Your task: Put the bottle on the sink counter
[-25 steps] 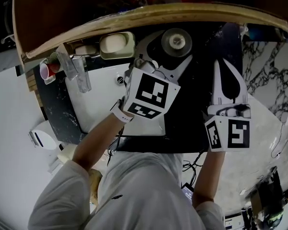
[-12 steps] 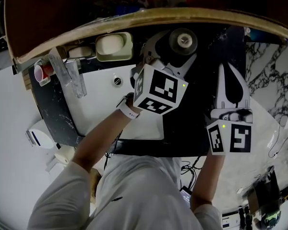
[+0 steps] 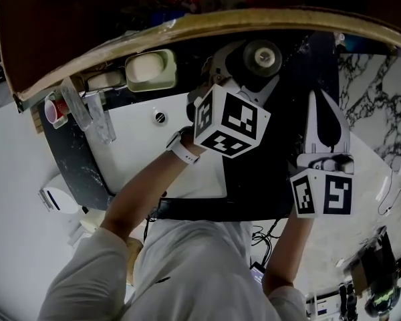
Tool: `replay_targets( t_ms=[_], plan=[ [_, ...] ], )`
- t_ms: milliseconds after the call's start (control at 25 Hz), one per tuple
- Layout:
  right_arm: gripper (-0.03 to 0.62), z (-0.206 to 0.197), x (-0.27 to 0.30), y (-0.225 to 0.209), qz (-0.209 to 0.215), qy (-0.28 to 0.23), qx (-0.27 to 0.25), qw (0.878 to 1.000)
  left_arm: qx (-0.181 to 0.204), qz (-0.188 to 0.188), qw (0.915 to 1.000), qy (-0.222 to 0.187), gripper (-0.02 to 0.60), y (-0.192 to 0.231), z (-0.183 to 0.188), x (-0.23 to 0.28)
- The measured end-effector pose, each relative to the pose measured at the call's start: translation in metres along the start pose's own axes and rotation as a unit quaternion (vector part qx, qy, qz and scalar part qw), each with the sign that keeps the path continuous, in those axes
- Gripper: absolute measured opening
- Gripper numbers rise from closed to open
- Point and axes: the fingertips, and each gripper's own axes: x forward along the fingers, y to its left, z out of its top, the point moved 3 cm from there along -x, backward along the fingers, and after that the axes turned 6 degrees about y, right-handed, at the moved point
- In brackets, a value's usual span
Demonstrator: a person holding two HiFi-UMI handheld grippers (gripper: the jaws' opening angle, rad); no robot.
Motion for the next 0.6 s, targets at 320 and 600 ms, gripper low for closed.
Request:
replay_targets(
  t_ms=[320,600],
  plan=[
    [0.011,-0.006,-0.003,-0.011,-0.015,0.0,0.015,1.0,0.003,-0.006,1.0,-0.007,0.333,0.002,0.01,0.01],
    [0.011,-0.004,-0.004,-0.016,-0.021,-0.004,0.017,1.0,0.009,-0.017,0.9997,-0.015,0.333,0.0,0.017,0.016]
  ],
)
